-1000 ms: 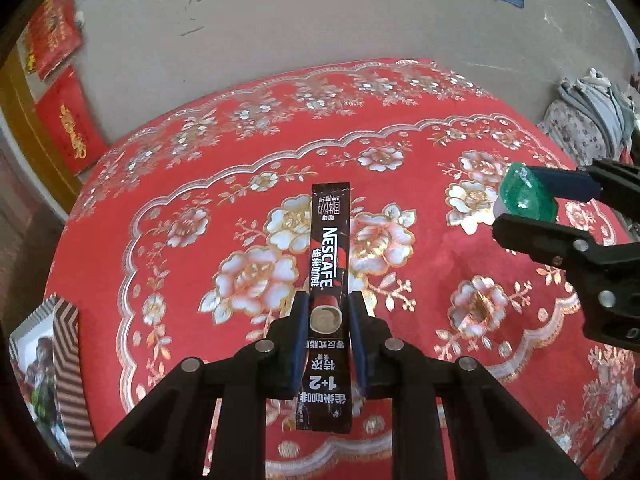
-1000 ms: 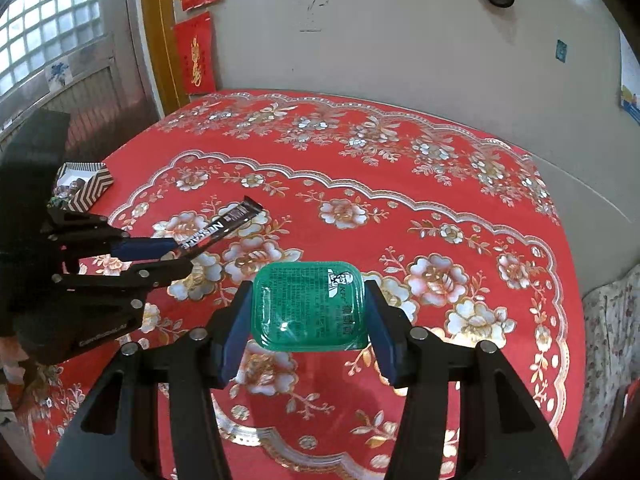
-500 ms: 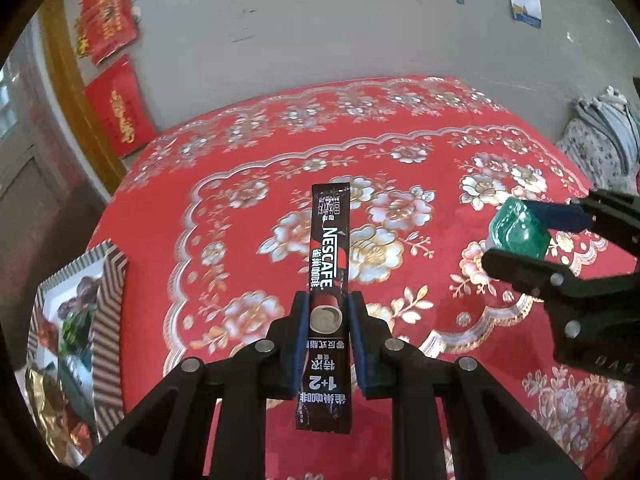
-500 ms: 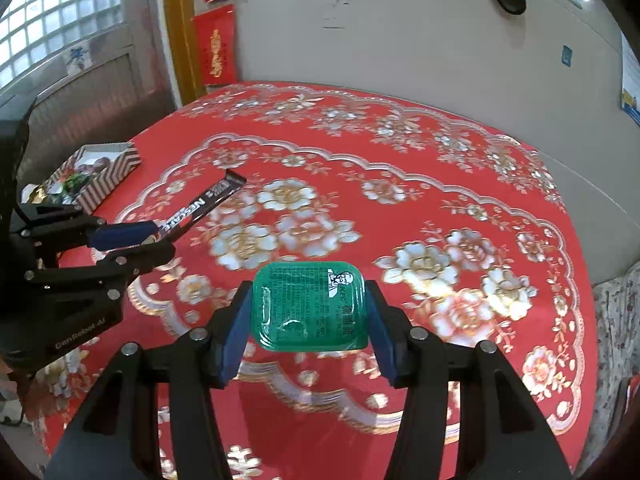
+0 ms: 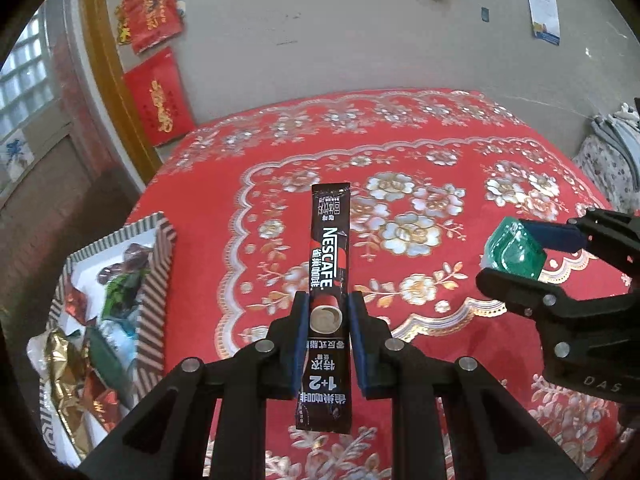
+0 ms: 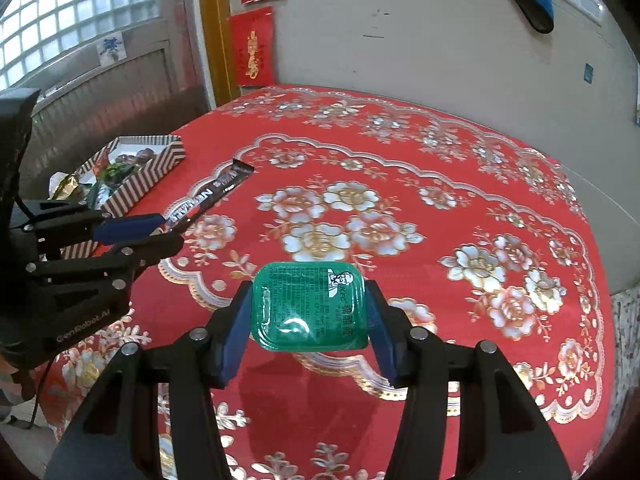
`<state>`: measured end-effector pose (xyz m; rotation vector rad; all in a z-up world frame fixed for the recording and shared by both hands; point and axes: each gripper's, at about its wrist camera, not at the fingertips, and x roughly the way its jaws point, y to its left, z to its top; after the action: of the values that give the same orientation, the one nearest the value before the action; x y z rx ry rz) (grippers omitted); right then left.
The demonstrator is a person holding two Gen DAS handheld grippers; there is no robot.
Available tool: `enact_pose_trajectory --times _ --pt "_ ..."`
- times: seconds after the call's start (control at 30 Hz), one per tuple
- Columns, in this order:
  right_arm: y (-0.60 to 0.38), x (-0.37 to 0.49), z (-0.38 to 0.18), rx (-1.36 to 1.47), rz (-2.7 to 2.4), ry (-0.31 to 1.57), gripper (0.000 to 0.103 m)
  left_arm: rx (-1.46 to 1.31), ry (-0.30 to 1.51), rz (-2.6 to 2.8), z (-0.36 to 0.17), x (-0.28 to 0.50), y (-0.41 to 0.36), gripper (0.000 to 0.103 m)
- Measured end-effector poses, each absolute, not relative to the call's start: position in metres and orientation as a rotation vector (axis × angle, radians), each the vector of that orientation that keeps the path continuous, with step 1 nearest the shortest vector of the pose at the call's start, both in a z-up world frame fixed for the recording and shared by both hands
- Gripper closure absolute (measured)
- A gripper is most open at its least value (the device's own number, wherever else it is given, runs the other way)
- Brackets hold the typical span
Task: Organize snacks
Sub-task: 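Carry the Nescafe stick and mint box over the white tray and open both grippers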
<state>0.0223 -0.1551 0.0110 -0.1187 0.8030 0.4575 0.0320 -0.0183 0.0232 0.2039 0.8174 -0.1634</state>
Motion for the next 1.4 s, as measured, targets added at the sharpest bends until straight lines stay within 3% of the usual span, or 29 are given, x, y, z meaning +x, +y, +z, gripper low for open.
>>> enact_pose_trajectory --times 0.9,1.4 --pt "-0.075 0.016 0.034 -0.154 0.574 0.745 0.051 0.125 0.747 -0.039 0.053 0.005 0.053 0.083" --pt "0.020 0.020 0.056 -0.201 0.736 0.700 0.051 0.003 0.734 0.147 0.070 -0.014 0.173 0.083"
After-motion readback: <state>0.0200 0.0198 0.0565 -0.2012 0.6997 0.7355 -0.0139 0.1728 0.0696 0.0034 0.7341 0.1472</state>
